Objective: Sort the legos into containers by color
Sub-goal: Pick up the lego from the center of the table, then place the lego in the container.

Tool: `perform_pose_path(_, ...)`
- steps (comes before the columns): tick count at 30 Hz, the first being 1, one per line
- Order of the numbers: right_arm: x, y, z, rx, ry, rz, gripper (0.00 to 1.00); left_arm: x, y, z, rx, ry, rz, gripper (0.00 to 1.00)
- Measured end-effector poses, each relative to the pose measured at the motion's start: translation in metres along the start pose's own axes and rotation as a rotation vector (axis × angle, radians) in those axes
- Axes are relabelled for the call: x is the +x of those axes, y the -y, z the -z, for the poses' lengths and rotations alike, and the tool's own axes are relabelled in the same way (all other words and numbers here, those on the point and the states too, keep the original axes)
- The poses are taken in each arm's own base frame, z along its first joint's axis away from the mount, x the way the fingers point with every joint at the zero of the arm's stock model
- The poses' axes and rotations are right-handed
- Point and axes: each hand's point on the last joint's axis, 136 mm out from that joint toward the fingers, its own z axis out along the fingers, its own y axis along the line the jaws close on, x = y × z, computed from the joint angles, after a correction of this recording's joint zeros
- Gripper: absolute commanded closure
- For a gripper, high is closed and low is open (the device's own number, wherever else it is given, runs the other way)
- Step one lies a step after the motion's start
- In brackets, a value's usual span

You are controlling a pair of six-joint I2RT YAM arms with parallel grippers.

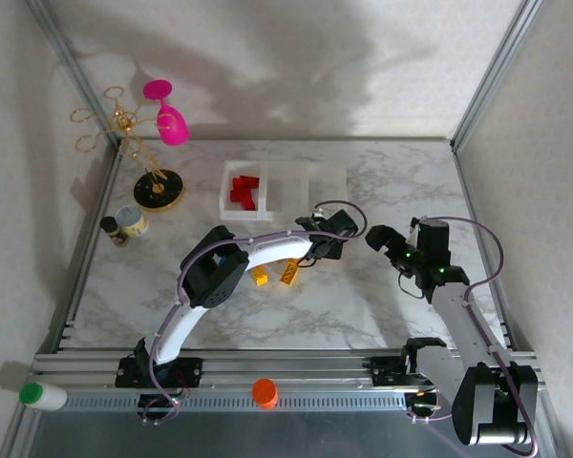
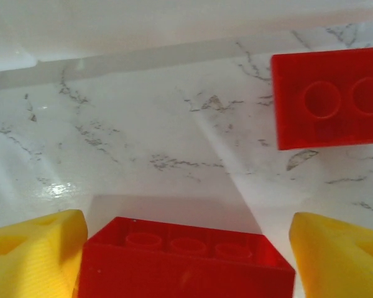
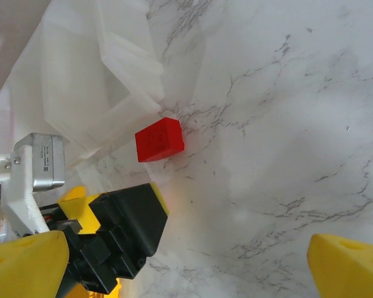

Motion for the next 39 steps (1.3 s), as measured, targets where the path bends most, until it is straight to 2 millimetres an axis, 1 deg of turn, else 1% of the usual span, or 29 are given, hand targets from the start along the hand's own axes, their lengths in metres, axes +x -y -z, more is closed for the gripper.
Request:
perform_pose_path(2,0.001,0.0,0.0,-0.002,-0.004,0.003,0.01,-0.001,-0.001,0.0,-0.001,0.001,0.002,0.28)
perform_pose_path(6,0.003,-0.002,-0.001,-0.014,-0.018,0.009,0.01,-0.001,-0.003,0.0,-0.01,0.005,0.001,0.33)
perform_pose_path(8,0.004,-0.002,-0.002,-0.015,-0.023,0.012,0.01,0.0,-0.006,0.002,-0.014,0.005,0.0,0.35)
perform_pose_path(11,0.005,-0.002,-0.003,-0.019,-0.032,0.018,0.01,-0.001,-0.011,0.011,-0.017,0.012,0.002,0.35)
perform_pose_path(15,0.007,-0.006,-0.004,-0.035,-0.042,0.03,0.01,-0.016,-0.018,0.038,-0.003,0.056,0.024,0.35)
perform_pose_path(18,0.014,-0.012,-0.007,-0.049,-0.065,0.049,0.01,-0.034,-0.027,0.068,0.016,0.111,0.056,0.35)
perform_pose_path(20,0.022,-0.019,-0.01,-0.062,-0.093,0.071,0.01,-0.05,-0.039,0.089,0.023,0.156,0.091,0.35)
perform_pose_path(22,0.031,-0.029,-0.014,-0.083,-0.122,0.101,0.01,-0.066,-0.055,0.106,0.018,0.197,0.127,0.35)
perform_pose_path(23,0.035,-0.035,-0.016,-0.094,-0.134,0.114,0.01,-0.072,-0.062,0.111,0.013,0.213,0.144,0.35)
perform_pose_path(25,0.044,-0.051,-0.02,-0.124,-0.161,0.146,0.01,-0.086,-0.085,0.12,-0.007,0.241,0.19,0.35)
perform_pose_path(27,0.051,-0.066,-0.024,-0.153,-0.179,0.173,0.01,-0.097,-0.109,0.12,-0.041,0.258,0.229,0.35)
perform_pose_path(31,0.062,-0.091,-0.033,-0.196,-0.205,0.209,0.01,-0.113,-0.159,0.106,-0.123,0.259,0.299,0.35)
perform_pose_path(33,0.066,-0.099,-0.038,-0.201,-0.213,0.219,0.01,-0.119,-0.18,0.099,-0.156,0.258,0.325,0.35)
perform_pose_path(36,0.069,-0.107,-0.046,-0.204,-0.225,0.224,0.01,-0.126,-0.209,0.081,-0.205,0.245,0.366,0.35)
perform_pose_path(39,0.071,-0.11,-0.052,-0.202,-0.229,0.228,0.01,-0.133,-0.23,0.053,-0.245,0.22,0.391,0.35)
